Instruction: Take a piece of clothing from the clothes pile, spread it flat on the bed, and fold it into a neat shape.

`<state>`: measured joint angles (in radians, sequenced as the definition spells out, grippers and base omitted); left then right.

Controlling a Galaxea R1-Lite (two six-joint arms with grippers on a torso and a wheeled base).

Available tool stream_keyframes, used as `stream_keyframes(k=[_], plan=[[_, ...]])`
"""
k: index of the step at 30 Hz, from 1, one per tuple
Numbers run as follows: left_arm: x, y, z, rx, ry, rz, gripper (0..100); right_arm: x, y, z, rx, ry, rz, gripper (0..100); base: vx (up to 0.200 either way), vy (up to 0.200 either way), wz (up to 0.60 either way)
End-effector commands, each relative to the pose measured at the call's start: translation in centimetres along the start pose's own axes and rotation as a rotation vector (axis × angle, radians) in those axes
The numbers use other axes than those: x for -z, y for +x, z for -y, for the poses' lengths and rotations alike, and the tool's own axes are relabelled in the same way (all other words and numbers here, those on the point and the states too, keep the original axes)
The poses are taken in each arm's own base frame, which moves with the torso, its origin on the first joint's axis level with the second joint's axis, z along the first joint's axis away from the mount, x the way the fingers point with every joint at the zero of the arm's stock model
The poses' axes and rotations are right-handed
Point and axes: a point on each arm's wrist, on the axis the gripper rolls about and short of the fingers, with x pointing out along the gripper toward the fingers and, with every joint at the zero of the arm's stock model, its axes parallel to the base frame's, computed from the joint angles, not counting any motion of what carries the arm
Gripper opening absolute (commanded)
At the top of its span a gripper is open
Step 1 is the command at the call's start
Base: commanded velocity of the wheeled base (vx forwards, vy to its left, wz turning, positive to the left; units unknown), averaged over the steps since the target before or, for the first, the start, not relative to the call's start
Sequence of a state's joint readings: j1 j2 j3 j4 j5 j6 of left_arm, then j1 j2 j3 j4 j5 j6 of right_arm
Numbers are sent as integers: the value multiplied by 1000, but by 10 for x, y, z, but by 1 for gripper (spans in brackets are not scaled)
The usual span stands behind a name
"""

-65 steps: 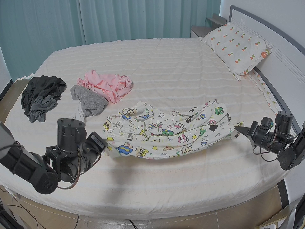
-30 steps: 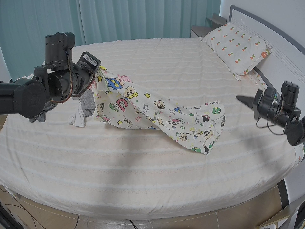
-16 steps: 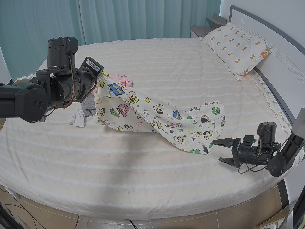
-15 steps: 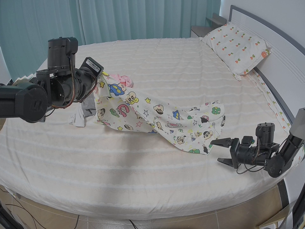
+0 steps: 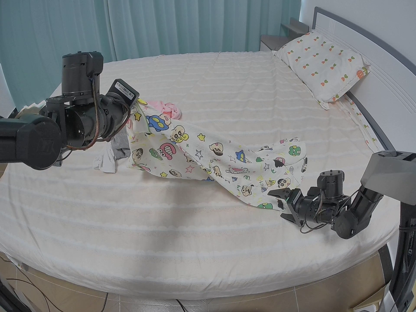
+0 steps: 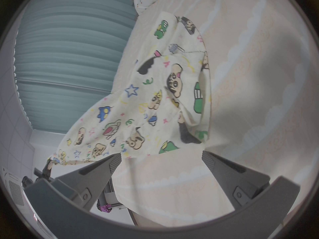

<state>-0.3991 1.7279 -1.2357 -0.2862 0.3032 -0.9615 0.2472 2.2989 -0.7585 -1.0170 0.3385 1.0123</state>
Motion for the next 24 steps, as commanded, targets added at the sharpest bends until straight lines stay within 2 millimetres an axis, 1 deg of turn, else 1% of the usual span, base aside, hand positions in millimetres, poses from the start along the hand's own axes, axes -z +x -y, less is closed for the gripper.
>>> stream_keyframes(k=[1,4,8,12,15,17,20,21,24], plan=[[-3,-5,1,7,-3,6,0,-6,7,10,36,-15,27,100,0,0,0],[-3,-5,1,7,-3,6,0,-7,12,14,59,-32,59,100,0,0,0],[-2,-5,1,6,-3,5,0,-13,17,11,49,-52,85,100,0,0,0],[-2,-5,0,4,-2,6,0,-7,22,5,34,-68,69,100,0,0,0],[-2,-6,0,5,-2,4,0,-8,28,1,19,-77,70,100,0,0,0],[-2,-6,-1,2,-1,3,0,-6,30,0,27,-78,57,100,0,0,0],[-2,-7,-1,2,-1,3,0,-7,33,-4,31,-76,51,100,0,0,0],[-2,-7,-1,2,-1,3,0,-7,33,-4,31,-76,51,0,0,0,0],[-1,-7,-2,-3,0,-1,0,-9,32,-3,33,-75,54,0,0,0,0]])
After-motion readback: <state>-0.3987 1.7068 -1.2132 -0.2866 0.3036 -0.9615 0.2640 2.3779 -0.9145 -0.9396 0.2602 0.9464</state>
